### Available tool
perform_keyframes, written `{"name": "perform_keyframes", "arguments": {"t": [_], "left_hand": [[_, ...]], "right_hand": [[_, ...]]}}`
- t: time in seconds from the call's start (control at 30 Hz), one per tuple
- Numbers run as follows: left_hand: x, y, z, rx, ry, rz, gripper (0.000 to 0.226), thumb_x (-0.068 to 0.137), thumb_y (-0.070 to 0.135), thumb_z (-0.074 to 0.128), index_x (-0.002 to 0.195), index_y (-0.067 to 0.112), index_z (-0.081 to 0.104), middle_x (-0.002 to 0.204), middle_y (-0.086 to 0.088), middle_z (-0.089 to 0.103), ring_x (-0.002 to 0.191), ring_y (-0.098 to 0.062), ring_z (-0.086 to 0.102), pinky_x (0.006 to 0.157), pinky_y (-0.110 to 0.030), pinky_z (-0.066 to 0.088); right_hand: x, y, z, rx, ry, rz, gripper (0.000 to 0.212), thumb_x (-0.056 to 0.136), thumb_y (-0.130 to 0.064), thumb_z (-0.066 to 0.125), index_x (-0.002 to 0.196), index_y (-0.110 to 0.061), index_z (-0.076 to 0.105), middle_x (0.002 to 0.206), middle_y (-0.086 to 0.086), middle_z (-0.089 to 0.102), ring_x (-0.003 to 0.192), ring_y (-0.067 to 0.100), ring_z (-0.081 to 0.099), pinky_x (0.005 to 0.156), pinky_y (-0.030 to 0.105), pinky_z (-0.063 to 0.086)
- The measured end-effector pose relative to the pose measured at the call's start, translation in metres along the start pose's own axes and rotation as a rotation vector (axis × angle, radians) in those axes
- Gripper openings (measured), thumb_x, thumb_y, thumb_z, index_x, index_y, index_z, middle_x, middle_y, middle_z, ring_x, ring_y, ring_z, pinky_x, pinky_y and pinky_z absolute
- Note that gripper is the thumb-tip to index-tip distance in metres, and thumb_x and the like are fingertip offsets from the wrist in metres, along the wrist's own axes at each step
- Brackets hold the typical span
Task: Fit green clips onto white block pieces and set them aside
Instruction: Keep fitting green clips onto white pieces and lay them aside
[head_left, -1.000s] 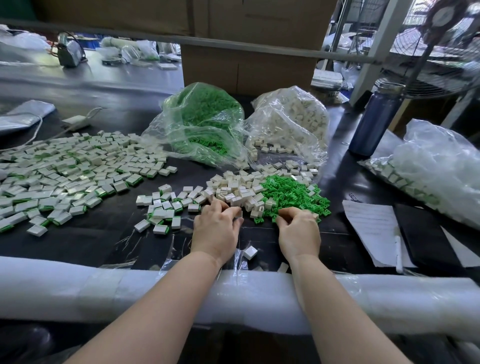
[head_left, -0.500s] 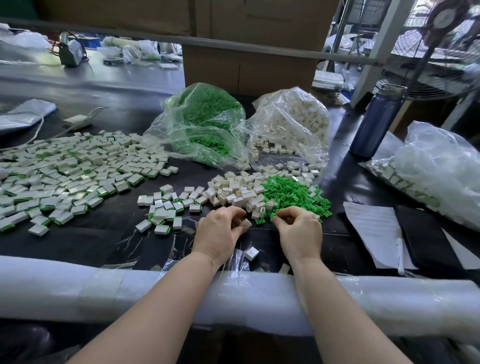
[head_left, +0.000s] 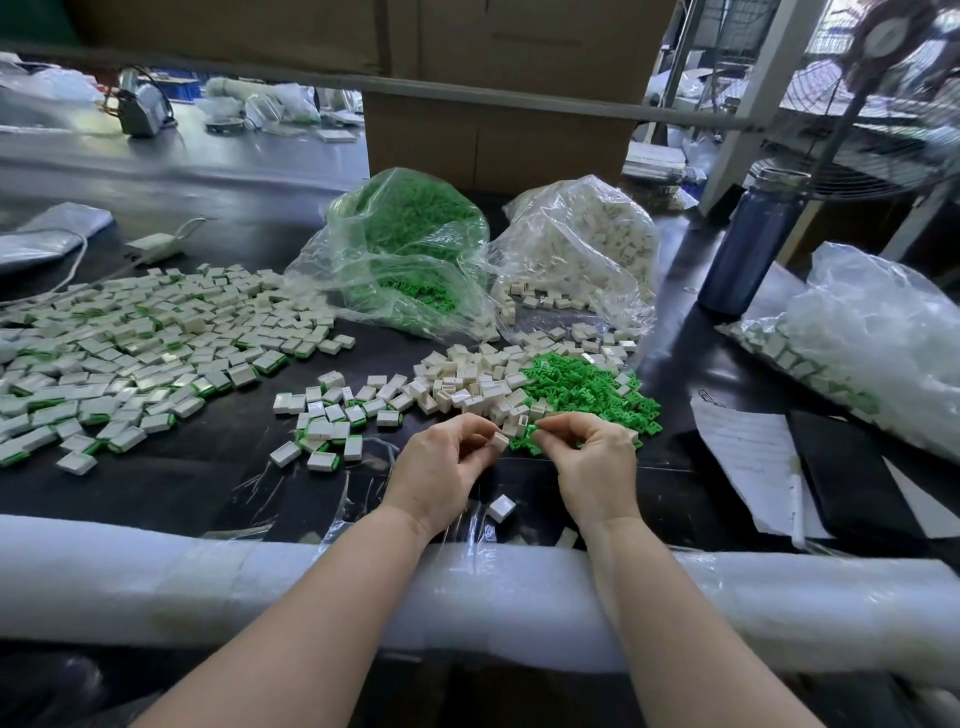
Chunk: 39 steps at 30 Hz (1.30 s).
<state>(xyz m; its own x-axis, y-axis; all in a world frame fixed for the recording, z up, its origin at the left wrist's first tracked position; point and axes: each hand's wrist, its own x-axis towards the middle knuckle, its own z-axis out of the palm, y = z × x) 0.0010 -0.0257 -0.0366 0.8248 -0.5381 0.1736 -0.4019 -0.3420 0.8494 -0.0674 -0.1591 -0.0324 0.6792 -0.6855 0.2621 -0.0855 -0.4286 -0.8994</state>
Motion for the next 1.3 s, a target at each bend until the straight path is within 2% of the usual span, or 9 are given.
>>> {"name": "perform_keyframes", "arguments": {"t": [0.1,0.23,0.4,0.53,0.63,0.9,1.03,1.17,1.3], "left_hand": [[0.000,0.000,-0.001,-0.036,-0.008,0.002,0.021,0.082,0.023,0.069,0.077,0.040,0.058,0.076,0.016,0.065,0.078,-0.007,0.064,0.078,-0.016,0.050],[0.001,0.000,-0.002,-0.095,-0.053,-0.009,0.014,0.082,0.022,0.070,0.082,0.033,0.062,0.087,0.006,0.071,0.086,-0.009,0.066,0.087,-0.026,0.051],[0.001,0.000,-0.003,-0.150,-0.076,-0.018,0.015,0.082,0.021,0.070,0.080,0.035,0.063,0.082,0.004,0.070,0.081,-0.014,0.066,0.085,-0.034,0.053],[0.001,0.000,-0.003,-0.179,-0.097,-0.025,0.016,0.082,0.019,0.070,0.080,0.034,0.065,0.082,0.004,0.070,0.082,-0.015,0.066,0.087,-0.038,0.052],[0.001,0.001,-0.003,-0.191,-0.120,-0.033,0.015,0.082,0.019,0.070,0.081,0.033,0.065,0.083,0.004,0.070,0.084,-0.017,0.066,0.089,-0.040,0.051],[0.001,0.000,-0.004,-0.186,-0.107,-0.037,0.015,0.082,0.018,0.070,0.079,0.033,0.066,0.082,0.003,0.071,0.083,-0.017,0.067,0.088,-0.043,0.052],[0.001,0.000,-0.004,-0.178,-0.118,-0.041,0.013,0.082,0.020,0.070,0.081,0.032,0.066,0.085,0.002,0.071,0.085,-0.016,0.067,0.089,-0.041,0.051],[0.001,0.001,-0.004,-0.188,-0.112,-0.037,0.017,0.082,0.018,0.070,0.080,0.034,0.065,0.084,0.004,0.071,0.084,-0.015,0.067,0.088,-0.040,0.052],[0.001,0.002,-0.005,-0.193,-0.118,-0.037,0.015,0.083,0.017,0.069,0.082,0.032,0.066,0.085,0.000,0.071,0.085,-0.018,0.068,0.088,-0.041,0.052]], "right_hand": [[-0.001,-0.001,-0.001,0.089,-0.027,-0.005,0.014,0.077,0.000,0.071,0.075,-0.013,0.070,0.068,-0.005,0.064,0.063,0.004,0.058,0.064,0.008,0.045],[-0.005,-0.007,-0.002,0.238,-0.137,0.001,0.022,0.083,0.005,0.063,0.086,-0.016,0.069,0.081,-0.006,0.067,0.072,-0.004,0.062,0.070,0.007,0.046],[-0.007,-0.010,-0.002,0.321,-0.205,0.014,0.018,0.079,0.008,0.065,0.078,-0.010,0.068,0.078,0.000,0.068,0.067,-0.002,0.062,0.069,0.013,0.050],[-0.007,-0.010,-0.002,0.323,-0.228,0.008,0.025,0.081,0.008,0.064,0.077,-0.016,0.068,0.075,-0.002,0.067,0.062,-0.003,0.060,0.064,0.012,0.048],[-0.008,-0.011,-0.003,0.296,-0.266,-0.027,0.031,0.083,0.007,0.061,0.079,-0.023,0.069,0.080,-0.009,0.068,0.071,-0.005,0.062,0.069,0.010,0.047],[-0.007,-0.010,-0.002,0.285,-0.238,0.029,0.023,0.080,0.004,0.067,0.072,-0.017,0.063,0.069,-0.002,0.065,0.061,0.003,0.060,0.063,0.019,0.051],[-0.008,-0.011,-0.003,0.279,-0.276,0.002,0.028,0.082,0.005,0.063,0.081,-0.022,0.066,0.073,-0.006,0.065,0.067,0.002,0.059,0.065,0.015,0.049],[-0.008,-0.011,-0.003,0.270,-0.276,-0.007,0.028,0.082,0.005,0.062,0.078,-0.021,0.069,0.081,-0.008,0.069,0.074,-0.002,0.063,0.070,0.011,0.048],[-0.007,-0.009,-0.003,0.277,-0.269,0.050,0.023,0.079,0.003,0.068,0.072,-0.019,0.067,0.070,-0.004,0.068,0.063,0.004,0.063,0.063,0.019,0.051]]}}
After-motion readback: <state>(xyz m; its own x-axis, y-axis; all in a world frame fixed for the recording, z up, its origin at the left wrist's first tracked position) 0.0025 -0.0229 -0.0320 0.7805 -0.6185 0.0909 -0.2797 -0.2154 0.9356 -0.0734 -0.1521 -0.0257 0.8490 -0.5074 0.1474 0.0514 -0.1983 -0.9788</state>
